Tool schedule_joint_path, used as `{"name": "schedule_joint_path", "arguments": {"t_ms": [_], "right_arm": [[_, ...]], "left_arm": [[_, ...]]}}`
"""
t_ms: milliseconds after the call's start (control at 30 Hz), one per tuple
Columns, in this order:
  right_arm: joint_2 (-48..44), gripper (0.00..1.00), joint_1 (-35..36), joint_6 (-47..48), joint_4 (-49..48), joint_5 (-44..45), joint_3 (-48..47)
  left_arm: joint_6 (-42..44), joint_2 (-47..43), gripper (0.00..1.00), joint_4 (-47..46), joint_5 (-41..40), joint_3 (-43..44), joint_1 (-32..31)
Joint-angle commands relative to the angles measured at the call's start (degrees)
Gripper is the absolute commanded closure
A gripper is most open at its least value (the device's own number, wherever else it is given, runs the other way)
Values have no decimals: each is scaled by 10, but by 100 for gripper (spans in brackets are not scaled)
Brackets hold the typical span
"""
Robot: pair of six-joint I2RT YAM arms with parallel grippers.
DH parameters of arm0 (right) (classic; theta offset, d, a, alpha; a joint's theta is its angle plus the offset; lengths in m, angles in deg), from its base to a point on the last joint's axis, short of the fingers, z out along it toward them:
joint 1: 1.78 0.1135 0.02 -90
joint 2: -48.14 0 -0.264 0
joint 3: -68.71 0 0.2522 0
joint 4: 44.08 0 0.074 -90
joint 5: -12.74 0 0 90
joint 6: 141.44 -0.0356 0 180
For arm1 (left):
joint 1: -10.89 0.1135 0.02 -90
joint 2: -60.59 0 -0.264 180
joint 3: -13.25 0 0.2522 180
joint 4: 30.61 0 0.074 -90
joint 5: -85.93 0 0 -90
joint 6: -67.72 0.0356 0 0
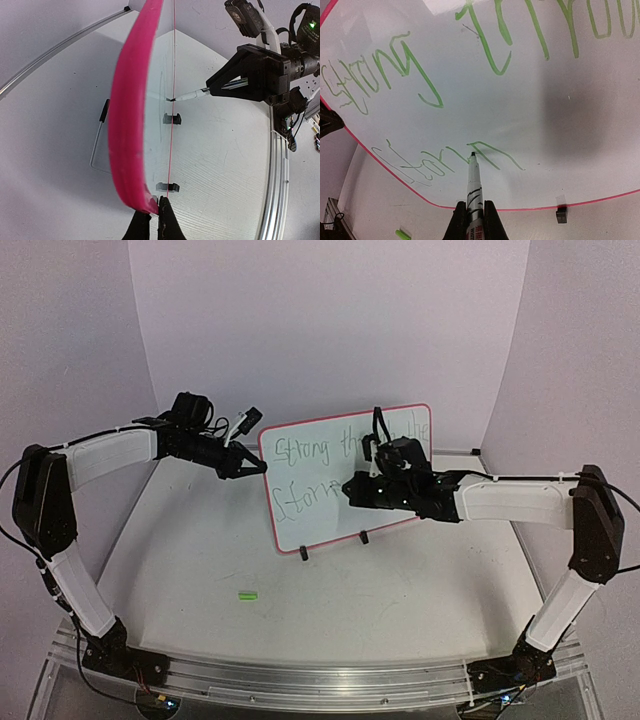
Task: Write a sentence on the whiteboard
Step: Write a sentence at the center of the board.
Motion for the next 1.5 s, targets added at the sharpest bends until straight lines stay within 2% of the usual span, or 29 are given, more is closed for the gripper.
{"name": "schedule_joint_path", "arguments": {"t_ms": [0, 400, 600, 733, 1033, 1233, 1467], "right_arm": [[-27, 100, -2, 8, -18, 28, -20], [-31, 100, -2, 8, -17, 23, -19], [-62, 100, -2, 8, -15, -4, 0], [-98, 100, -2, 8, -14, -3, 28], [-138, 100, -2, 13, -8, 24, 48], [-149, 100, -2, 15, -7, 31, 51], [-162, 100, -2, 15, -7, 42, 58]], "left_arm": [[36, 5, 100, 58, -37, -4, -15], [37, 5, 100, 58, -38, -4, -14], [26, 6, 99, 54, -46, -3, -14], [17, 6, 95, 50, -52, -4, -14], [10, 3, 75, 44, -60, -7, -14], [8, -1, 71, 41, -60, -10, -14], [-2, -10, 54, 35, -51, -11, -13]]}}
